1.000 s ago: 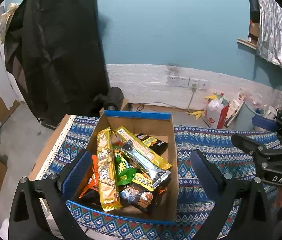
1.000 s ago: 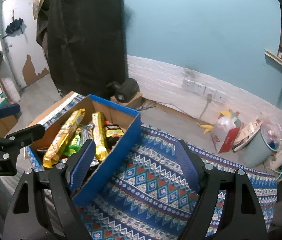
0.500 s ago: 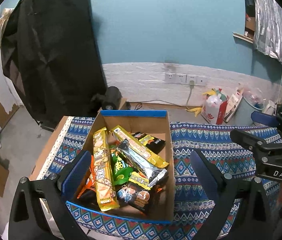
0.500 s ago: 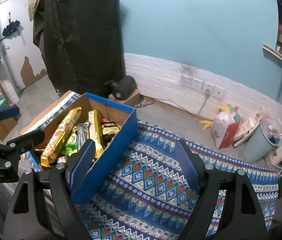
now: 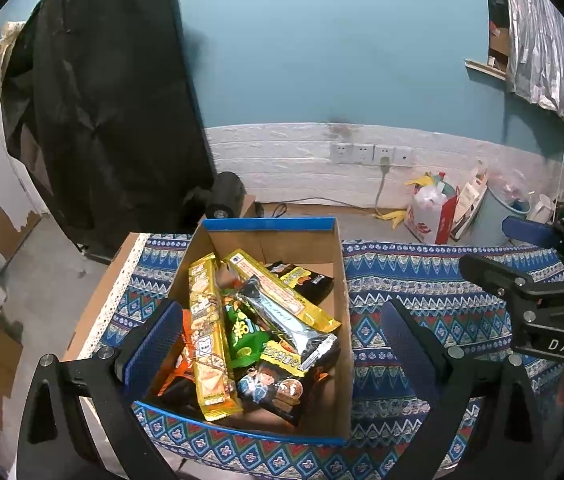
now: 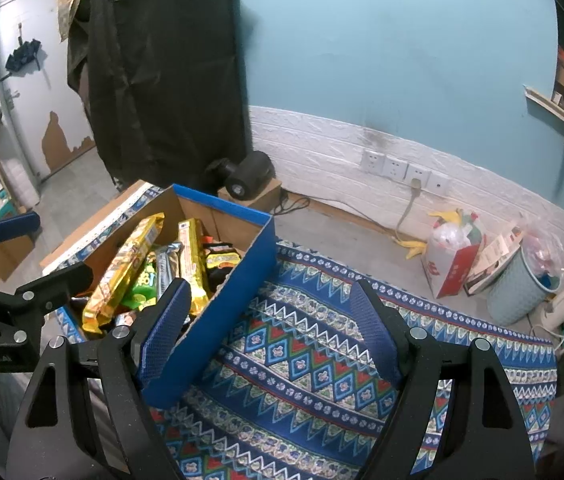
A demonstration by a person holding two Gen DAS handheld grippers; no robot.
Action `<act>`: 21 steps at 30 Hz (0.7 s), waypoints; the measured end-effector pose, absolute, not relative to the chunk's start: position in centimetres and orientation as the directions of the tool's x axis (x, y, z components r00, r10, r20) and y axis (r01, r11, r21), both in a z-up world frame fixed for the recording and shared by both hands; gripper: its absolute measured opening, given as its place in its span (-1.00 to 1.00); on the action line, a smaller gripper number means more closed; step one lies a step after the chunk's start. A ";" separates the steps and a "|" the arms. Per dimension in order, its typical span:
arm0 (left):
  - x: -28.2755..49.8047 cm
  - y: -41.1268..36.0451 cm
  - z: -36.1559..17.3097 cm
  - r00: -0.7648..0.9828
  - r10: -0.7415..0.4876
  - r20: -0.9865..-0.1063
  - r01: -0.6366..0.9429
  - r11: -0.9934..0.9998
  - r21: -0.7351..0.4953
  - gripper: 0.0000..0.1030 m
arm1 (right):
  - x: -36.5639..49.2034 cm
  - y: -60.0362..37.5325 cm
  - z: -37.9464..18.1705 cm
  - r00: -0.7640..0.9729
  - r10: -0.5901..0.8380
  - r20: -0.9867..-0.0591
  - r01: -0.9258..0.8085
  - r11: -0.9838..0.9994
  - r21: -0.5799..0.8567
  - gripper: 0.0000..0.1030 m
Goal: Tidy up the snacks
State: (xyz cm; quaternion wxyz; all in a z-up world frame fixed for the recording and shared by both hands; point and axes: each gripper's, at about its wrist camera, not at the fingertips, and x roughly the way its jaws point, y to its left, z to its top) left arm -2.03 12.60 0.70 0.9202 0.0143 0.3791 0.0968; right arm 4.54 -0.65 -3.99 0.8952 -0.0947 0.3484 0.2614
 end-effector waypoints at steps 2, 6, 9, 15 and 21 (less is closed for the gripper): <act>-2.0 12.6 0.6 0.691 0.184 -0.699 -0.163 0.982 0.097 0.94 | 4.5 -0.6 -4.0 0.620 0.402 -0.674 -0.535 0.845 0.012 0.56; -1.9 12.6 0.6 0.688 0.181 -0.703 -0.162 0.982 0.095 0.94 | 4.6 -0.5 -4.1 0.619 0.396 -0.679 -0.535 0.845 0.005 0.56; -1.9 12.5 0.6 0.687 0.194 -0.701 -0.170 0.980 0.105 0.94 | 4.5 -0.3 -4.3 0.616 0.394 -0.682 -0.532 0.846 0.009 0.56; -1.8 12.6 0.4 0.682 0.213 -0.700 -0.189 0.976 0.112 0.95 | 4.7 -0.4 -4.3 0.613 0.395 -0.685 -0.533 0.846 0.011 0.56; -1.8 12.8 0.2 0.677 0.200 -0.708 -0.194 0.977 0.090 0.94 | 4.8 -0.5 -4.2 0.613 0.393 -0.686 -0.534 0.846 0.008 0.56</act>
